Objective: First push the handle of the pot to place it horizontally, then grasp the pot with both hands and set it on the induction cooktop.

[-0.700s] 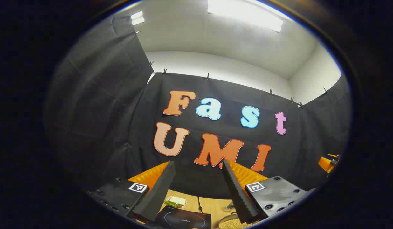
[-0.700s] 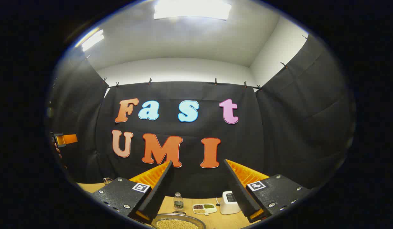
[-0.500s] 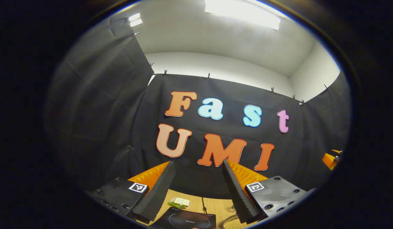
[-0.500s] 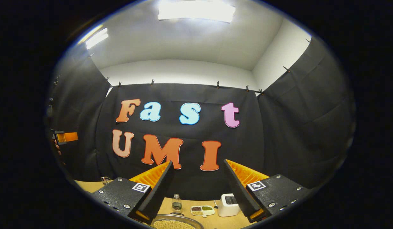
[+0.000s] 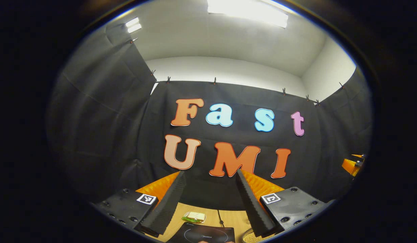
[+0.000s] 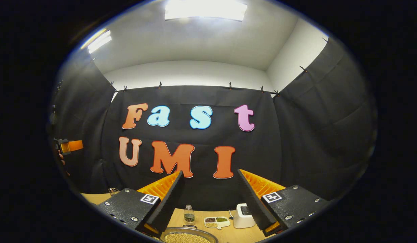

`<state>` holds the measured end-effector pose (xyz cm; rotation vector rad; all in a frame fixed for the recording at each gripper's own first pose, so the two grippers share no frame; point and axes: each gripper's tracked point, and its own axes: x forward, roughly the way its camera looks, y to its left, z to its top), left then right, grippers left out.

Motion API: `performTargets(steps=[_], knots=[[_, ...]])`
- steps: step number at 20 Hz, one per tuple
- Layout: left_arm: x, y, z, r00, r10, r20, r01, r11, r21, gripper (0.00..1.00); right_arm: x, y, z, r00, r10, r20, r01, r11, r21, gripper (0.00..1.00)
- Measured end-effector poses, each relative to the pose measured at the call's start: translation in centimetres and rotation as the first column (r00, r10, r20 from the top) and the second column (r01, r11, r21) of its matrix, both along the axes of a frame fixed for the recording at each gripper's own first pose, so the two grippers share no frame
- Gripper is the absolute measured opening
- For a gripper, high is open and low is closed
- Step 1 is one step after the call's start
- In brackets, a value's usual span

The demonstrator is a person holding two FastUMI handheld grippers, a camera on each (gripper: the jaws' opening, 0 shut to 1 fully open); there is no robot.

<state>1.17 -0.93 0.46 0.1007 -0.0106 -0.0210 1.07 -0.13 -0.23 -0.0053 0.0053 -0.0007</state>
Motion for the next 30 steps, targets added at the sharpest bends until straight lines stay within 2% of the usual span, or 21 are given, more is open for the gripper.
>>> performTargets(steps=[9,13,15,17,22,30], knots=[[0.5,-1.6,-1.5,0.999,-0.051,-0.018,0.052,0.998,0.035,0.97,0.2,1.0,-3.0,0.998,0.035,-0.048,-0.033,0.999,0.04,0.96],[0.6,-1.5,-1.8,1.0,-0.02,-0.005,0.02,0.997,0.08,0.97,0.0,0.9,-4.5,0.998,0.039,-0.049,-0.038,0.999,0.014,0.95],[0.4,-2.0,-1.9,1.0,-0.026,0.002,0.026,0.996,0.08,0.97,-0.2,0.2,-5.1,0.998,0.019,-0.058,-0.018,1.0,0.012,0.96],[0.6,-2.2,-2.0,1.0,-0.031,0.001,0.03,0.997,0.077,0.97,-0.3,0.8,-6.3,0.996,0.037,-0.085,-0.035,0.999,0.018,0.95],[1.1,-1.4,-3.3,1.0,-0.015,-0.01,0.016,0.996,0.084,0.97,-0.3,0.9,-11.6,0.98,0.032,-0.199,-0.035,0.999,-0.013,0.96],[1.7,0.3,-5.0,0.999,0.014,-0.035,-0.011,0.996,0.086,0.97,-1.4,3.4,-18.4,0.936,0.089,-0.341,-0.093,0.996,0.005,0.95]])
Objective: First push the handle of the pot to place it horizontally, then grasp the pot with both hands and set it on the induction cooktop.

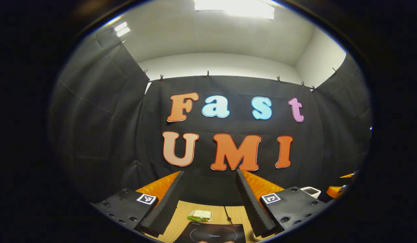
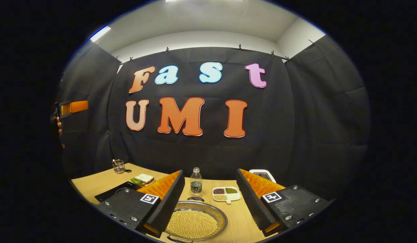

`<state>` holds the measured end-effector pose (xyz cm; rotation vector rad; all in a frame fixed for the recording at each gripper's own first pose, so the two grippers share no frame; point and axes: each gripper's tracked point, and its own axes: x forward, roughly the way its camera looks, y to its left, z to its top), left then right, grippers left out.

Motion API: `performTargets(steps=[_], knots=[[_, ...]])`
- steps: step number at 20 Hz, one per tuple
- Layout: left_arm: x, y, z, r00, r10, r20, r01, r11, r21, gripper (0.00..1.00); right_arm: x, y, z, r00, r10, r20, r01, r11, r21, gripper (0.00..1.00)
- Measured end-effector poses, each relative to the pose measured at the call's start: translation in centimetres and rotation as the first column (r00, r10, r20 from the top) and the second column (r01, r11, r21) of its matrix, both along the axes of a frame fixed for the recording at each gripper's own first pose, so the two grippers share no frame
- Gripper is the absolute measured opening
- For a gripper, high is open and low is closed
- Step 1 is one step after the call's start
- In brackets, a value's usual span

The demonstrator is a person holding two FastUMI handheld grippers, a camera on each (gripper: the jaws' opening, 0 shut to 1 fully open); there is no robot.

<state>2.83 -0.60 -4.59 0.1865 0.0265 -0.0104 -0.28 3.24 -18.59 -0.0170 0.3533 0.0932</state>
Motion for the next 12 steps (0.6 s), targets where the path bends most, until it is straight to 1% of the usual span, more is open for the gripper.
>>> performTargets(steps=[2,4,6,7,9,10,11,12], knots=[[0.4,0.4,-0.3,1.0,0.009,-0.003,-0.009,1.0,0.004,0.97,-0.6,1.0,-1.9,0.998,0.025,-0.051,-0.025,1.0,0.004,0.94],[0.5,0.9,-0.6,1.0,0.014,-0.006,-0.014,1.0,0.005,0.97,-1.3,2.0,-3.3,0.994,0.052,-0.097,-0.05,0.998,0.023,0.88],[0.8,1.5,-0.9,1.0,0.021,-0.012,-0.021,1.0,0.002,0.97,-2.1,3.2,-5.0,0.986,0.084,-0.146,-0.079,0.996,0.037,0.8],[0.9,1.7,-1.1,1.0,0.025,-0.015,-0.025,1.0,0.0,0.97,-2.5,3.7,-5.7,0.98,0.1,-0.17,-0.094,0.995,0.043,0.72],[1.0,2.4,-1.6,0.999,0.034,-0.022,-0.034,0.999,0.0,0.97,-3.4,4.6,-7.2,0.966,0.13,-0.222,-0.119,0.991,0.059,0.64],[1.1,2.8,-1.7,0.999,0.042,-0.025,-0.042,0.999,0.002,0.97,-3.9,5.2,-8.1,0.957,0.146,-0.251,-0.131,0.988,0.076,0.61],[1.2,3.0,-1.8,0.998,0.048,-0.028,-0.048,0.999,0.008,0.98,-4.4,5.7,-8.9,0.946,0.164,-0.279,-0.141,0.985,0.101,0.56],[1.3,3.3,-2.0,0.998,0.054,-0.029,-0.054,0.998,0.012,0.97,-5.1,6.4,-9.8,0.928,0.187,-0.322,-0.152,0.98,0.131,0.54]])
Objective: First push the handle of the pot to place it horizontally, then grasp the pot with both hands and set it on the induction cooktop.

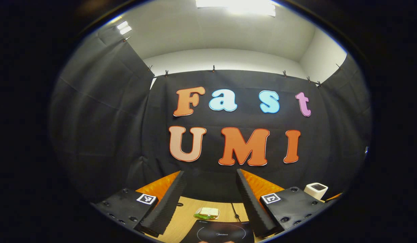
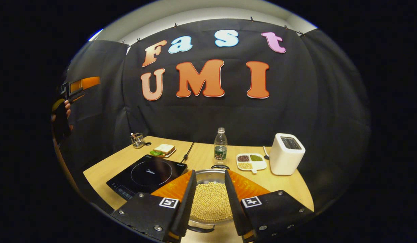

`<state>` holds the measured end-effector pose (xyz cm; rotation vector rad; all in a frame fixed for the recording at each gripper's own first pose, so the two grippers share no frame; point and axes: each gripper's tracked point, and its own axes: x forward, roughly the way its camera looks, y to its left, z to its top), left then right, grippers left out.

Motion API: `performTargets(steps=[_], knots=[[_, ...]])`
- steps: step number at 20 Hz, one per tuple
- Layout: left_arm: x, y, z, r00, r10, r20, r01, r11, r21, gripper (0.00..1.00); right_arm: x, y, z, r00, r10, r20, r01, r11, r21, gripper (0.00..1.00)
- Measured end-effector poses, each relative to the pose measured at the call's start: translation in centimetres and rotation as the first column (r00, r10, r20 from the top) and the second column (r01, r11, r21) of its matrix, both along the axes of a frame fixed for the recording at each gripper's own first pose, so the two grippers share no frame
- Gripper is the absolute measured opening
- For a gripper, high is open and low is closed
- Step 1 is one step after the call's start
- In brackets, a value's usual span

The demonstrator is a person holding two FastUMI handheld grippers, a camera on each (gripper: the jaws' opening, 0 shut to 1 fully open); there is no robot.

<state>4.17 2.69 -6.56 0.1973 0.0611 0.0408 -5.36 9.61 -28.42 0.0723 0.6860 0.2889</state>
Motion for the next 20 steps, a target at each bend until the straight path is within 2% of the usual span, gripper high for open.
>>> performTargets(steps=[4,6,7,9,12,15,17,20], knots=[[-0.1,0.6,-0.5,1.0,0.008,-0.006,-0.008,1.0,0.009,0.97,-2.7,2.1,-3.8,0.982,0.053,-0.181,-0.04,0.997,0.073,0.38],[0.0,0.9,-0.8,1.0,0.013,-0.012,-0.013,1.0,0.01,0.97,-4.4,3.2,-4.9,0.961,0.088,-0.264,-0.062,0.992,0.106,0.28],[0.1,0.9,-0.9,1.0,0.013,-0.018,-0.013,1.0,0.01,0.97,-5.1,4.0,-5.0,0.95,0.112,-0.293,-0.074,0.988,0.135,0.2],[-0.1,0.9,-1.0,0.999,0.012,-0.03,-0.012,1.0,0.008,0.97,-6.1,5.4,-5.3,0.931,0.147,-0.333,-0.091,0.98,0.178,0.12],[0.0,1.5,-1.4,0.999,0.025,-0.036,-0.025,1.0,0.011,0.97,-7.3,6.2,-6.3,0.902,0.169,-0.397,-0.103,0.978,0.182,0.06],[-0.1,2.8,-1.2,0.998,0.047,-0.033,-0.046,0.999,0.025,0.97,-8.5,6.6,-7.9,0.862,0.152,-0.484,-0.075,0.982,0.175,0.02],[-0.3,3.3,-1.4,0.998,0.051,-0.036,-0.05,0.998,0.031,0.97,-9.1,7.1,-9.1,0.845,0.154,-0.512,-0.076,0.983,0.17,0.01],[-0.3,4.3,-1.5,0.997,0.067,-0.039,-0.066,0.997,0.036,0.97,-10.3,8.8,-9.4,0.805,0.192,-0.562,-0.073,0.971,0.227,0.01]])
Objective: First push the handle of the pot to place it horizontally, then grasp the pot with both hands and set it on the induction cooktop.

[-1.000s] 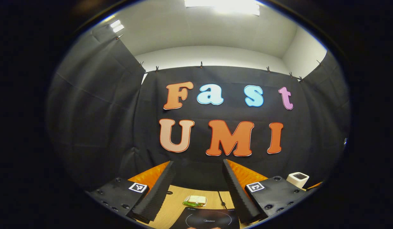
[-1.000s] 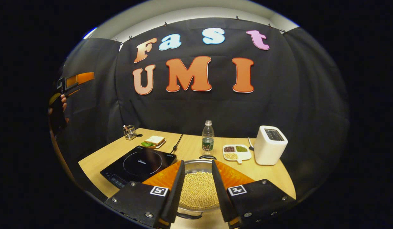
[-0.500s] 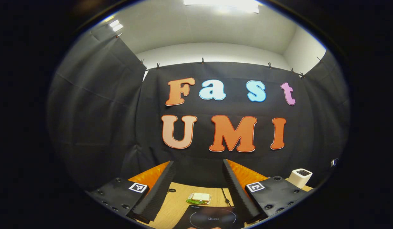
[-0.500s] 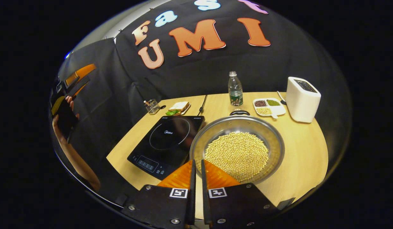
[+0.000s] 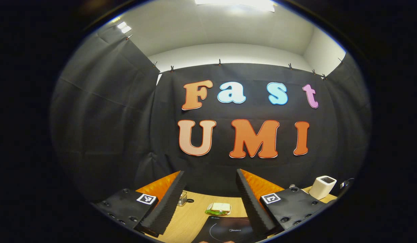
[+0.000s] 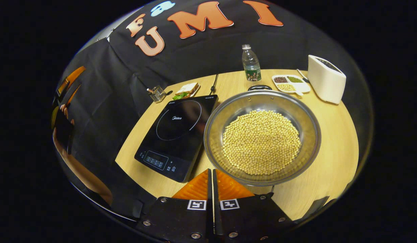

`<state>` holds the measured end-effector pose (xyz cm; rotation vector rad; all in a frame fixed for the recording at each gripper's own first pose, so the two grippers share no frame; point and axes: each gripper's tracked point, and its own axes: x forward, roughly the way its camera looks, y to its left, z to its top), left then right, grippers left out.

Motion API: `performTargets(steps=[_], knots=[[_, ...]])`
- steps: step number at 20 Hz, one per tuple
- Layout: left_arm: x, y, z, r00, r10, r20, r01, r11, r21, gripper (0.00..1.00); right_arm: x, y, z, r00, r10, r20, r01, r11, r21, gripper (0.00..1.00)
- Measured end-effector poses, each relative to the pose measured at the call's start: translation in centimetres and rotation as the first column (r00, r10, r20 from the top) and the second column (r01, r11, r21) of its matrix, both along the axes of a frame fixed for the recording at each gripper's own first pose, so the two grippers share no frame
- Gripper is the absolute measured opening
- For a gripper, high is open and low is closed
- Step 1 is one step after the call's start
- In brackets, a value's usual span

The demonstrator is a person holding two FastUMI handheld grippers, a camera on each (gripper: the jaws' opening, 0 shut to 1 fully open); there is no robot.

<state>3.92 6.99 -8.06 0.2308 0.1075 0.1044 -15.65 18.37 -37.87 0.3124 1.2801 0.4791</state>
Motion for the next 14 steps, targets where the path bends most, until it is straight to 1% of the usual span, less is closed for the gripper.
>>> performTargets(steps=[1,2,5,10,14], knots=[[0.0,0.3,0.0,1.0,0.006,-0.002,-0.006,1.0,0.005,0.97,-0.6,0.9,0.1,0.999,0.006,-0.042,-0.004,0.999,0.042,0.01],[0.0,0.5,-0.1,1.0,0.01,-0.004,-0.01,1.0,0.009,0.97,-1.1,1.4,-0.2,0.997,0.009,-0.077,-0.004,0.998,0.062,0.01],[0.0,1.1,-0.3,1.0,0.016,-0.01,-0.016,1.0,0.008,0.97,-1.0,1.1,-1.8,0.996,0.02,-0.088,-0.02,1.0,0.005,0.01],[0.0,2.0,-0.6,0.999,0.028,-0.017,-0.028,1.0,0.008,0.98,-1.3,1.2,-2.4,0.99,0.006,-0.142,-0.009,1.0,-0.016,0.01],[0.5,2.4,-2.0,0.998,0.037,-0.043,-0.038,0.999,-0.023,0.97,-2.1,1.0,-3.6,0.982,-0.006,-0.189,-0.003,0.999,-0.048,0.01]])
